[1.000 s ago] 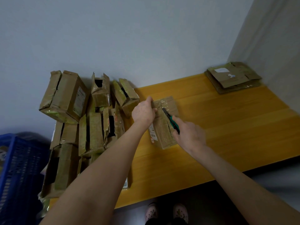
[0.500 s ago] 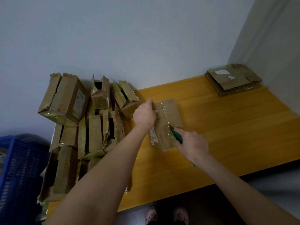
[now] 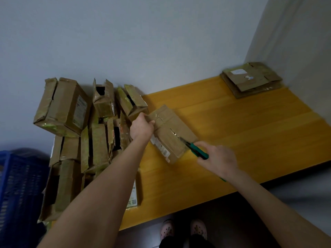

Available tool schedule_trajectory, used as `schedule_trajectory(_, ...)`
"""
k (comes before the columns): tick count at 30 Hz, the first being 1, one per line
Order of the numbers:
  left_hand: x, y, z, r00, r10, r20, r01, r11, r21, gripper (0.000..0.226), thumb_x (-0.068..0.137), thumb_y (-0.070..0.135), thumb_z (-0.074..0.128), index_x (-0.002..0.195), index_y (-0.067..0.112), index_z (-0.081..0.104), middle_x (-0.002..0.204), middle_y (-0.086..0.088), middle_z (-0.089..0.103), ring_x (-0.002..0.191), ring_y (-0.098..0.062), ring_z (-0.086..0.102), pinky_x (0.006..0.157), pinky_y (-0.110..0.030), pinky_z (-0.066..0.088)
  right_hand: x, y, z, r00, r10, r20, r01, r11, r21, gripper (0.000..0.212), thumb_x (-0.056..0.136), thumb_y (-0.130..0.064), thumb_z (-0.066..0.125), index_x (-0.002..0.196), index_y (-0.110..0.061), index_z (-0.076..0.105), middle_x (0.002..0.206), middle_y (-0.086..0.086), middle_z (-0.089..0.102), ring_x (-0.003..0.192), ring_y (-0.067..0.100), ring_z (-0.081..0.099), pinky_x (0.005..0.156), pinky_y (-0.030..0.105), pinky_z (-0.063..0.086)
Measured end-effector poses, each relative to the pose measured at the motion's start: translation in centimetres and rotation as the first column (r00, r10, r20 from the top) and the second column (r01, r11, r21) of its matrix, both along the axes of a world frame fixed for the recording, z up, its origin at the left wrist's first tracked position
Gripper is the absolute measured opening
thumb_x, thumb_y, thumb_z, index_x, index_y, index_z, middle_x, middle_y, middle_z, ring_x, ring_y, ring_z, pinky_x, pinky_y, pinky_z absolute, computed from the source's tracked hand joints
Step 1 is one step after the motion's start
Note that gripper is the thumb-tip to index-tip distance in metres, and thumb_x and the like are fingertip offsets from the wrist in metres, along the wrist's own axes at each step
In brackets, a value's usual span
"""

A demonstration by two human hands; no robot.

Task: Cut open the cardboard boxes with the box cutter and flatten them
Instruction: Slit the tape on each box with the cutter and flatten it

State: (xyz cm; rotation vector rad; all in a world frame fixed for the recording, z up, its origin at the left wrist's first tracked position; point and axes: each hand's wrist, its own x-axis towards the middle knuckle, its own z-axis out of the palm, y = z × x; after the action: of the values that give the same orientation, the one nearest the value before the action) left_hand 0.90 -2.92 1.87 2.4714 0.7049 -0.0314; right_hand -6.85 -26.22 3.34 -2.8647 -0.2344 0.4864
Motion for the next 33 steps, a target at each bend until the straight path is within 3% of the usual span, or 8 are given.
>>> schedule_trajectory(5, -0.6, 0.7, -0.6, 0.996, 0.061, -0.059, -0.065, 0.996, -0.067, 0.033, 0.092, 0.037, 0.061, 0.116, 0.015, 0.051, 0.101, -0.007, 0.067, 0.086, -0.026, 0.069, 0.079, -0.044, 0.058, 1.8, -0.1, -0.5, 0.949, -0.315, -0.018, 0.3, 0.882, 0.363, 0.035, 0.094, -0.033, 0.051, 0.127, -0.023, 0.05, 0.08, -0.005, 0.057, 0.065, 0.017, 0.058, 0.052, 0.031, 0.045)
schedule_trajectory(9, -1.7, 0.2, 1.4, 0.9, -0.191, -0.391, 0.273, 0.947, 0.168, 0.033, 0.096, 0.046, 0.053, 0.093, 0.013, 0.056, 0.08, -0.002, 0.063, 0.069, -0.017, 0.067, 0.067, -0.031, 0.057, 2.8, 1.7, -2.2, 0.866, -0.438, -0.241, 0.491, 0.653, 0.577, 0.034, 0.096, -0.028, 0.055, 0.128, -0.016, 0.05, 0.095, -0.004, 0.055, 0.074, 0.013, 0.056, 0.061, 0.028, 0.049)
schedule_trajectory(13, -1.3, -1.2, 3.5, 0.816, -0.332, -0.473, 0.558, 0.664, 0.498, 0.075, 0.082, 0.059, 0.064, 0.137, 0.014, 0.039, 0.122, -0.008, 0.053, 0.097, -0.021, 0.057, 0.068, -0.031, 0.05, 3.5, 2.3, -3.4, 0.736, -0.498, -0.458, 0.663, 0.397, 0.635, 0.03, 0.097, -0.024, 0.053, 0.126, -0.015, 0.052, 0.116, 0.008, 0.061, 0.096, 0.024, 0.06, 0.076, 0.037, 0.051)
schedule_trajectory(16, -0.2, -2.8, 2.5, 0.599, -0.643, -0.478, 0.801, 0.496, 0.336, 0.116, 0.068, 0.056, 0.078, 0.155, 0.022, 0.007, 0.155, -0.01, 0.023, 0.142, -0.031, 0.026, 0.11, -0.048, 0.036, 3.8, 2.2, -3.6, 0.717, -0.477, -0.508, 0.687, 0.361, 0.631, 0.026, 0.098, -0.021, 0.052, 0.123, -0.016, 0.055, 0.114, 0.008, 0.063, 0.098, 0.026, 0.062, 0.083, 0.041, 0.053)
schedule_trajectory(19, 0.5, -4.6, 1.1, 0.409, -0.696, -0.591, 0.912, 0.336, 0.236, 0.133, 0.066, 0.058, 0.079, 0.154, 0.021, -0.014, 0.163, -0.008, -0.003, 0.149, -0.032, -0.002, 0.12, -0.053, 0.004, 3.8, 1.9, -3.5, 0.679, -0.452, -0.578, 0.728, 0.318, 0.607, 0.029, 0.098, -0.019, 0.052, 0.127, -0.016, 0.055, 0.113, 0.007, 0.063, 0.1, 0.026, 0.061, 0.082, 0.04, 0.052)
schedule_trajectory(24, 0.8, -5.5, -0.9, 0.41, -0.677, -0.611, 0.912, 0.307, 0.273, 0.131, 0.067, 0.059, 0.078, 0.154, 0.021, -0.012, 0.158, -0.012, 0.007, 0.147, -0.031, 0.006, 0.119, -0.054, 0.007, 3.2, 0.9, -3.6, 0.684, -0.455, -0.57, 0.722, 0.309, 0.619, 0.032, 0.095, -0.015, 0.056, 0.127, -0.015, 0.056, 0.107, 0.005, 0.061, 0.096, 0.024, 0.06, 0.075, 0.034, 0.051)
schedule_trajectory(29, 1.4, -5.5, -0.1, 0.367, -0.658, -0.657, 0.926, 0.327, 0.19, 0.133, 0.067, 0.058, 0.079, 0.154, 0.021, -0.015, 0.16, -0.012, 0.001, 0.148, -0.031, 0.003, 0.118, -0.054, 0.011, 1.9, -0.3, -3.8, 0.79, -0.48, -0.383, 0.606, 0.509, 0.611, 0.046, 0.092, -0.02, 0.06, 0.136, -0.02, 0.049, 0.11, 0.003, 0.062, 0.085, 0.015, 0.059, 0.063, 0.023, 0.047)
schedule_trajectory(33, 1.3, -4.8, -1.0, 0.47, -0.681, -0.562, 0.88, 0.408, 0.242, 0.13, 0.065, 0.058, 0.08, 0.155, 0.017, -0.004, 0.156, -0.012, 0.014, 0.145, -0.03, 0.014, 0.118, -0.052, 0.014, 1.0, -0.9, -3.5, 0.845, -0.483, -0.23, 0.521, 0.645, 0.559, 0.048, 0.091, -0.024, 0.059, 0.137, -0.027, 0.047, 0.09, -0.006, 0.058, 0.066, 0.009, 0.057, 0.051, 0.019, 0.044)
